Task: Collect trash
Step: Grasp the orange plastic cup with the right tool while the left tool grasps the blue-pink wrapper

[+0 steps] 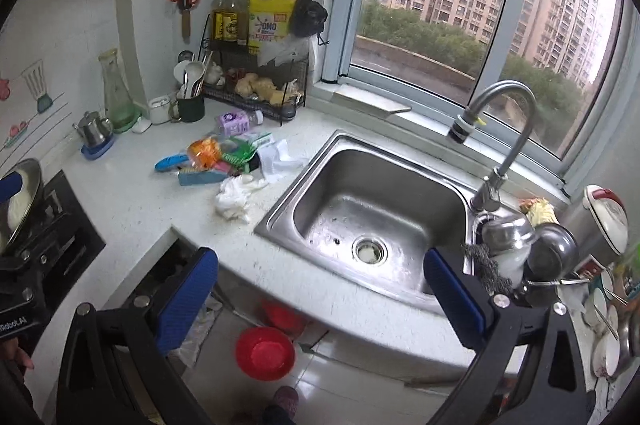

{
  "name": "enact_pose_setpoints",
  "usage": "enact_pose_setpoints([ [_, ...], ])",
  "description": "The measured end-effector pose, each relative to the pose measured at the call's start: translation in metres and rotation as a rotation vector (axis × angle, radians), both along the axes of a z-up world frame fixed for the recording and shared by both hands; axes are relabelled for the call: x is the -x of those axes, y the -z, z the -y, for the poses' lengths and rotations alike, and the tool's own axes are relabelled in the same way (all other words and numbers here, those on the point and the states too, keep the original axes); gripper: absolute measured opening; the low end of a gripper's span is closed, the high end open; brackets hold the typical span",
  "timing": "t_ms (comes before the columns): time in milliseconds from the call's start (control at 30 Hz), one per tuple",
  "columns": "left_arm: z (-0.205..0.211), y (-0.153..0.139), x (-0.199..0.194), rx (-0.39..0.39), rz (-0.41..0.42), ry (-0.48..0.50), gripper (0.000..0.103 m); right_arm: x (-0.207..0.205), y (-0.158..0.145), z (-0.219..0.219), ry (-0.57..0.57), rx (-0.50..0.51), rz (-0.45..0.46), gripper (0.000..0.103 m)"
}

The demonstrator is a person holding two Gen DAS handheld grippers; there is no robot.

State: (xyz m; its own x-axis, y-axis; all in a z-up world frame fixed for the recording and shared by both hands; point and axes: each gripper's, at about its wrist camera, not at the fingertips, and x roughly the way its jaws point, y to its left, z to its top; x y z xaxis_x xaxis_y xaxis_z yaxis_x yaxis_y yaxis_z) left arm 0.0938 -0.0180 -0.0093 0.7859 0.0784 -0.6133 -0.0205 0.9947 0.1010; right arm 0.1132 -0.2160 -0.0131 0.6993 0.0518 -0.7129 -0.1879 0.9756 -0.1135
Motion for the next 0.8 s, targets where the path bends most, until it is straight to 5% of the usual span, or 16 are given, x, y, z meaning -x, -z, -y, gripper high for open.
enact_pose_setpoints([
  [300,-0.021,0.009,-0.075,-0.041,-0.111,-0.097,0.103,-0.075,0.007,-0.009,-0.102,-0.052,-0.028,0.102],
  [467,-0.052,0.019,-0.110,0.062,-0.229,-0.080,0.103,-0.111,0.018,-0.031,-0.208,-0.066,-0.096,0.102],
  [667,-0.096,0.038,-0.153,0.075,-0.288,-0.111,0.103,-0.154,0.039,-0.087,-0.419,-0.068,-0.143,0.102],
  [800,-0.122,0.061,-0.185,0.097,-0.316,-0.041,0.103,-0.184,0.063,-0.124,-0.487,-0.080,-0.211,0.102],
])
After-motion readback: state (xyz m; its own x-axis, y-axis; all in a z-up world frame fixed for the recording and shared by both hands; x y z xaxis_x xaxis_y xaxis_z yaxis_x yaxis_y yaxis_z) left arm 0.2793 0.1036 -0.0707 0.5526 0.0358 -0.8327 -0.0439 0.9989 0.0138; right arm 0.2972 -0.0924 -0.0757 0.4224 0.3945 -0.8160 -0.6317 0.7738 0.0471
